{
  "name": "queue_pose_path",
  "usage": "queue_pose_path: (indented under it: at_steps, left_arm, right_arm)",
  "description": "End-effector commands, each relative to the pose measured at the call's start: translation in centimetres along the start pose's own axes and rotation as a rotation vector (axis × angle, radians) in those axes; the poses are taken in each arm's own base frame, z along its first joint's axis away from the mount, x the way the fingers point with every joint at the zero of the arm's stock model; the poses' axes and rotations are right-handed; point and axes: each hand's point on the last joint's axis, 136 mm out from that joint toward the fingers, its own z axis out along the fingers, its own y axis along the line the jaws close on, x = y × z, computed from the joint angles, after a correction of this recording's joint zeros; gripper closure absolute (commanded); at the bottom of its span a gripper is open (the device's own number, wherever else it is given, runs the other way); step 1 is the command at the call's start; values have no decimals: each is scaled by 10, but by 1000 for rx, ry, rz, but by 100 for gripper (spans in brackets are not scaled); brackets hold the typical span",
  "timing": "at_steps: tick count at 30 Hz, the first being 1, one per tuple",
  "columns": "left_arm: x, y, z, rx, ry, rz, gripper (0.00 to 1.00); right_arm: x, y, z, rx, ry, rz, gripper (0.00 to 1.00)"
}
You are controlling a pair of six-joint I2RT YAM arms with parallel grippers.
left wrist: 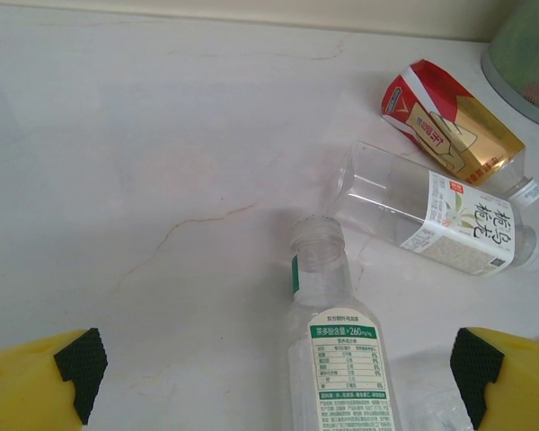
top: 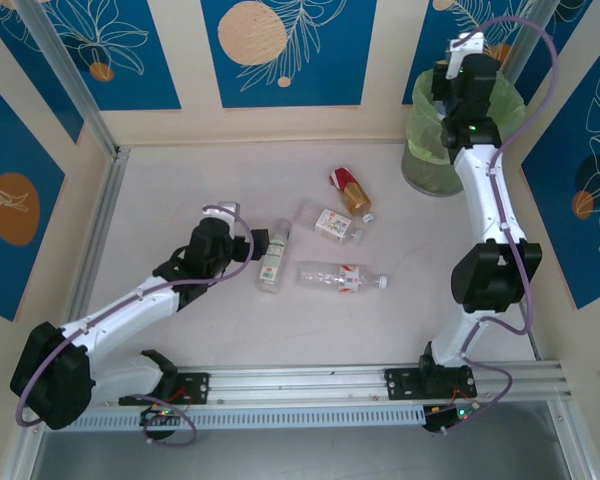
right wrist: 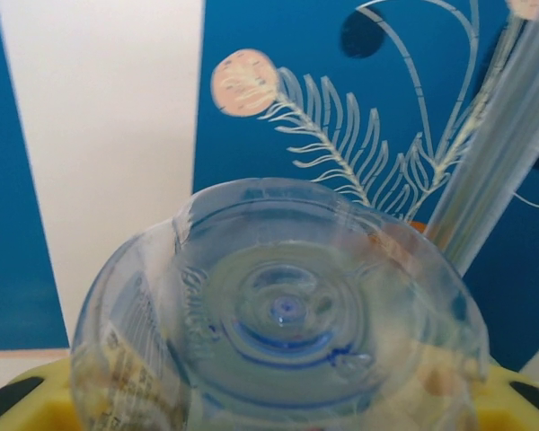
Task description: Put the plastic bottles in the bin
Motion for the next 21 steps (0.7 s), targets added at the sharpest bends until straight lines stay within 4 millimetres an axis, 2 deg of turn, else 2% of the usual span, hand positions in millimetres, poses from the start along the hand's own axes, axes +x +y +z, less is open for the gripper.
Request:
queue_pose_path:
  at_steps: [1, 7, 10, 14, 17, 19, 21]
  left_arm:
    - [-7, -7, 0, 24, -16, -3, 0]
    - [-4, -6, 0, 18, -9, -1, 0]
    - [-3, -4, 0, 13, -9, 0, 0]
    - [-1, -4, 1, 11, -5, -1, 0]
    - [0, -3, 2, 8, -4, -3, 0]
    - [1, -3, 3, 9, 0, -2, 0]
    - [2, -4, 4, 11, 3, -4, 0]
  right_arm:
    - [13, -1, 15, 77, 45, -96, 52]
    - [49, -1, 41, 148, 174, -156, 49]
    - [54, -1, 45, 138, 204, -118, 48]
    - [45, -4, 45, 141, 185, -79, 48]
    - [33, -6, 39, 121, 170, -23, 48]
    - [18, -7, 33, 122, 132, -7, 48]
    - [15, -9, 32, 117, 124, 35, 48]
